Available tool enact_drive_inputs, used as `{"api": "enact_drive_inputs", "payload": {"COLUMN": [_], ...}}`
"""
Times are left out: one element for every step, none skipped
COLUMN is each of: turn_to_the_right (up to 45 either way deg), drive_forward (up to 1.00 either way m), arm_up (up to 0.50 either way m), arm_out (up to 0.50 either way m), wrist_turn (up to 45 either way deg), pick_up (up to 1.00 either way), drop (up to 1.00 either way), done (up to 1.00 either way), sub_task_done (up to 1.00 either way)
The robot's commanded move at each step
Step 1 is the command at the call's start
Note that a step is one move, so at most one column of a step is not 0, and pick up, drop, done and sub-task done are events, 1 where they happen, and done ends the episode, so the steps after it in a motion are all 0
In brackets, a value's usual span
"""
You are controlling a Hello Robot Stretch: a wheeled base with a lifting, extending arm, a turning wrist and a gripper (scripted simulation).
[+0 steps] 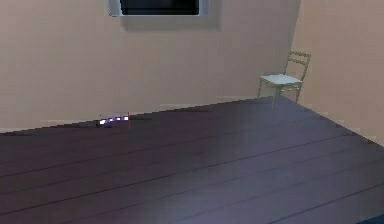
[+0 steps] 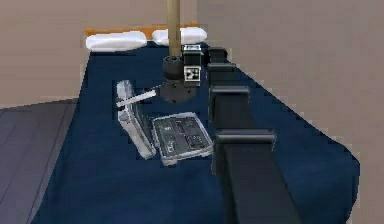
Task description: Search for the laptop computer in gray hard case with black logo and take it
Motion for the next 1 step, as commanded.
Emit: {"api": "enact_drive_inputs", "payload": {"turn_to_the_right": [0.0], "drive_forward": [0.0], "arm_up": [-0.26], "arm_out": [0.0], "wrist_turn": [0.0], "pick_up": [0.0], "drop": [0.0], "done": [0.0], "sub_task_done": [0.0]}}
